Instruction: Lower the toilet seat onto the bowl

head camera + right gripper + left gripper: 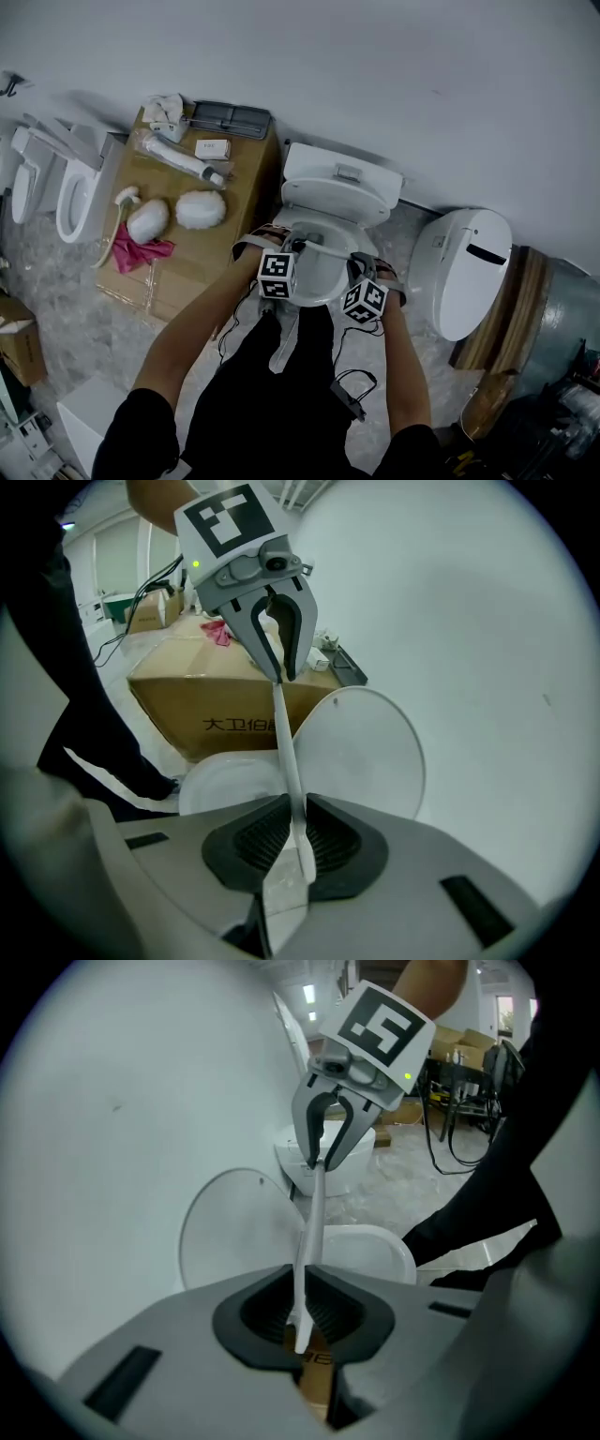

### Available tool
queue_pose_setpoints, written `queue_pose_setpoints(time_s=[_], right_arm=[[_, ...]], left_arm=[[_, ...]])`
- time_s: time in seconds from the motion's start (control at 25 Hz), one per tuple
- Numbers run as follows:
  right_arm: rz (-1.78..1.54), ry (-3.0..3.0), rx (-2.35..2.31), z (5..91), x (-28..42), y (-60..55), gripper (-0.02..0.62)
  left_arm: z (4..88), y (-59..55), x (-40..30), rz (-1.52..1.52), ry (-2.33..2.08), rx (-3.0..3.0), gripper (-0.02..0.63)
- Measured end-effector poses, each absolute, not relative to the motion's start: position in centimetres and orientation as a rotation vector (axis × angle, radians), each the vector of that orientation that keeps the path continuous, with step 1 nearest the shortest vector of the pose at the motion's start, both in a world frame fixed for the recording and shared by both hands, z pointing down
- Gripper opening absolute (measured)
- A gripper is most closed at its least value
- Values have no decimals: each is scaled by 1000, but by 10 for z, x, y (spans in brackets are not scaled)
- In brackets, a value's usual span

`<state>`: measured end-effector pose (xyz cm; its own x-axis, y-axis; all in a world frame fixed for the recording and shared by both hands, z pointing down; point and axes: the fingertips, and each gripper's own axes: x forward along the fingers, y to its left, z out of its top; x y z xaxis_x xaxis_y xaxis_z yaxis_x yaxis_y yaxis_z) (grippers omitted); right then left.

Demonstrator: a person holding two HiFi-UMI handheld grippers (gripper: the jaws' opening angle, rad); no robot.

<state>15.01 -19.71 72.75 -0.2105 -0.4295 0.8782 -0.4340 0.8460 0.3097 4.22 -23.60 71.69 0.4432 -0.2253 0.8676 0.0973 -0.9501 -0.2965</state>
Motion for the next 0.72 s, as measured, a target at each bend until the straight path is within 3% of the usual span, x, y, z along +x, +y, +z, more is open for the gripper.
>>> queue_pose_setpoints(time_s=[0.12,0.72], right_arm=[[27,-1837,636,736,144,-177,67],[70,-1837,499,812,115,-61,92]], left_arm=[[731,-223,31,-1529,86,-2381,14],[805,-107,-16,-1616,-93,-2352,11]])
